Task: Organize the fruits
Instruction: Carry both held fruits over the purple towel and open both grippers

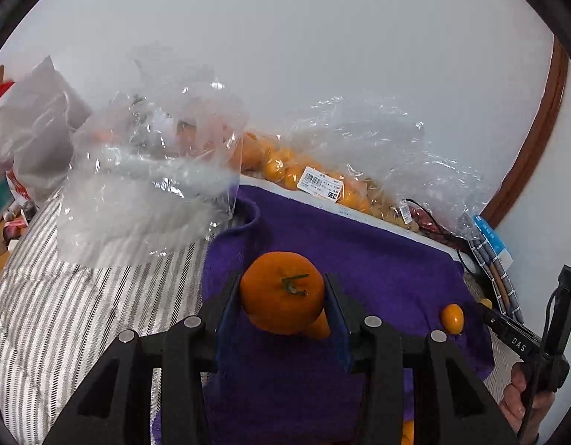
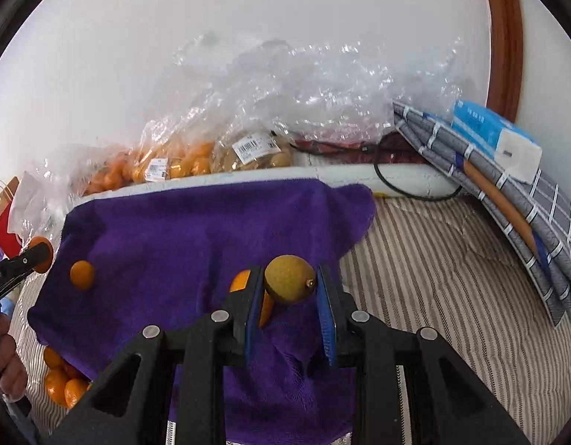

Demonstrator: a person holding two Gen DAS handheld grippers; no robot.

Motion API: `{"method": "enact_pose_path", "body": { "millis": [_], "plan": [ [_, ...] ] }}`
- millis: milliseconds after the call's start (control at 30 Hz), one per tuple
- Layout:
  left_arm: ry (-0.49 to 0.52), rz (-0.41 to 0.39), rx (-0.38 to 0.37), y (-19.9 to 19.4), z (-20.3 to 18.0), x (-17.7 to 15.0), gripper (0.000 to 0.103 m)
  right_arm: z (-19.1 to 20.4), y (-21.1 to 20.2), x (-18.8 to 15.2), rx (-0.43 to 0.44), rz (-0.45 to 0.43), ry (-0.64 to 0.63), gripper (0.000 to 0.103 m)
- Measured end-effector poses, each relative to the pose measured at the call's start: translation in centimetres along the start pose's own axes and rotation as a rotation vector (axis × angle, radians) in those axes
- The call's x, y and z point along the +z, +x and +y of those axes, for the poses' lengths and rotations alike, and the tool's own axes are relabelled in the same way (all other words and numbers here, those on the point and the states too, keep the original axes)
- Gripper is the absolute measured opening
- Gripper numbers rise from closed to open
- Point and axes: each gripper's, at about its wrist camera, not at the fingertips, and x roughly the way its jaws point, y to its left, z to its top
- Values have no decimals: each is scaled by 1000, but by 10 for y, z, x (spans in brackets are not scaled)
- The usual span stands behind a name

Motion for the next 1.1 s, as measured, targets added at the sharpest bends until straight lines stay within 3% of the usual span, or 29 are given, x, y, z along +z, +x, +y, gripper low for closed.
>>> {"method": "enact_pose_path", "body": {
  "millis": [1100],
  "plan": [
    [84,26,57,21,-13,-13,42,10,9,-10,20,38,-19,29]
  ]
}}
